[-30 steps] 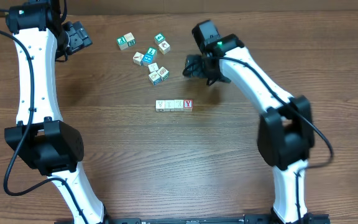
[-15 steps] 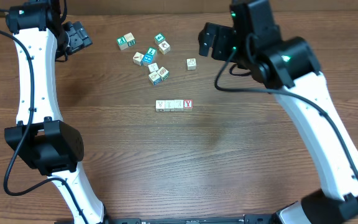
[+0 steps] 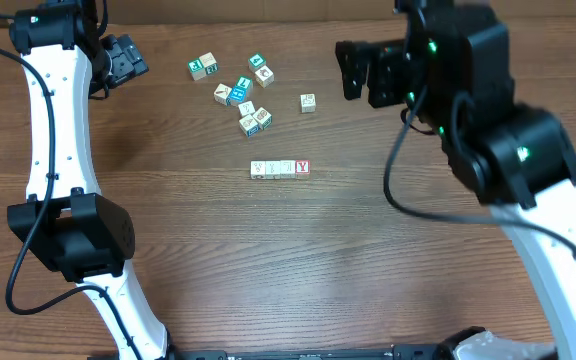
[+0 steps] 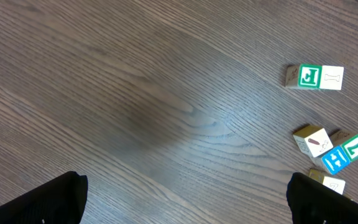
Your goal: Form a horizontal line
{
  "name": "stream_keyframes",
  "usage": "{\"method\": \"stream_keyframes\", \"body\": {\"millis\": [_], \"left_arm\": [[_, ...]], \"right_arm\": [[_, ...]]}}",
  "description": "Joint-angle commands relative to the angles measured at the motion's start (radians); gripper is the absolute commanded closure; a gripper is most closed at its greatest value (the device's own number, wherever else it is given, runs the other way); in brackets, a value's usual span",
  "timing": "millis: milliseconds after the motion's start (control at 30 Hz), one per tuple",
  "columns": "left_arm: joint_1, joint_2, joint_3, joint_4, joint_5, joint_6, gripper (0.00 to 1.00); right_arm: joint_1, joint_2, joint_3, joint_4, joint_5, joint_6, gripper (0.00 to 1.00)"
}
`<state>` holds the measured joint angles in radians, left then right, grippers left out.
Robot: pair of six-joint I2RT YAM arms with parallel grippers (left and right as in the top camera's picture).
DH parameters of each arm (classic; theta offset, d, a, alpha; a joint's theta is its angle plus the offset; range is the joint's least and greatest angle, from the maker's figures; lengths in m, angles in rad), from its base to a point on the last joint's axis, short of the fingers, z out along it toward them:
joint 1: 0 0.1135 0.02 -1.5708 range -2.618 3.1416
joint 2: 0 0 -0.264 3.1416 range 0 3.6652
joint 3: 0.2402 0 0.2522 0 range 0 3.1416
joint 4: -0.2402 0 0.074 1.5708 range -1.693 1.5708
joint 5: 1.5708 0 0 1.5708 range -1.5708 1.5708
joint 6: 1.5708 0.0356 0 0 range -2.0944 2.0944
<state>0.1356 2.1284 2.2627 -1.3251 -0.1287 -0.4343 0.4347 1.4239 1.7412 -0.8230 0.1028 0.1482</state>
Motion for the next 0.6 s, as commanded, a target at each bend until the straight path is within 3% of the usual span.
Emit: {"method": "stream_keyframes", "body": {"millis": [0,300,567], "left_arm": [[0.002,-0.010,0.014,-0.003,-0.010,0.019,0.00],[0.002,-0.010,0.014,-0.003,-0.009,0.019,0.01],[0.002,-0.010,0.014,-0.003,-0.010,0.019,0.00]], "right_arm": [[0.002,-0.117,-0.221,0.166,-0.026,-0.042,0.00],[-0.098,-0.420,-0.855,0.923,-0.214,-0.030,0.00],[-0.182,-0.654,-1.129,1.157,-0.211,-0.015,0.00]]}}
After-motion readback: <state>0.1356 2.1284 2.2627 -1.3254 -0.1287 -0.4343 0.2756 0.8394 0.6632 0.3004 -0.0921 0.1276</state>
